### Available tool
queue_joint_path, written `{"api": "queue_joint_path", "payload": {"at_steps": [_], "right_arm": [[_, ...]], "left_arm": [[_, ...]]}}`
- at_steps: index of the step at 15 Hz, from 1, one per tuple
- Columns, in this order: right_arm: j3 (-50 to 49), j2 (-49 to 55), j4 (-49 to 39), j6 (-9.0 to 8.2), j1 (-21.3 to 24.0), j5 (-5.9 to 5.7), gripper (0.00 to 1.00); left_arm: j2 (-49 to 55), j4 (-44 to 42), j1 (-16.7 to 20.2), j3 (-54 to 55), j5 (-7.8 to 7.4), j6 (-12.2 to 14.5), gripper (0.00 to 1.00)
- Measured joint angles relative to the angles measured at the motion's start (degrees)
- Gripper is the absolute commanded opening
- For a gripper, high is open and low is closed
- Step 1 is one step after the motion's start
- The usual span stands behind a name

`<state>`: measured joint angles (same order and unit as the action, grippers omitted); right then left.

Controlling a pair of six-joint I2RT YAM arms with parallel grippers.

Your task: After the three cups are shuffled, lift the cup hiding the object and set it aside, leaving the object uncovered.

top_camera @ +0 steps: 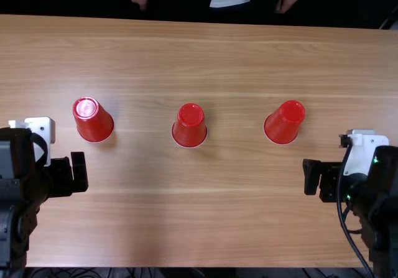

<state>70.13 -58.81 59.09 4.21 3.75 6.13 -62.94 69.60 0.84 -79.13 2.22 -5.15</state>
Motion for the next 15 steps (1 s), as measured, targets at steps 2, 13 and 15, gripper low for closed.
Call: {"api": "queue_joint_path", "payload": {"at_steps": [2, 13, 15], "right_arm": [[1.90, -4.87, 0.31, -0.02, 0.00, -0.13, 1.00], [8.72, -22.36, -5.88, -0.02, 0.00, -0.15, 1.00], [10.45, -26.60, -6.67, -0.02, -0.02, -0.13, 1.00]], "left_arm": [[-2.86, 0.76, 0.00, 0.00, 0.00, -0.02, 1.00], [-10.73, 1.09, 0.00, -0.04, 0.13, 0.02, 1.00], [-11.13, 1.14, 0.00, -0.07, 0.11, 0.04, 1.00]]}}
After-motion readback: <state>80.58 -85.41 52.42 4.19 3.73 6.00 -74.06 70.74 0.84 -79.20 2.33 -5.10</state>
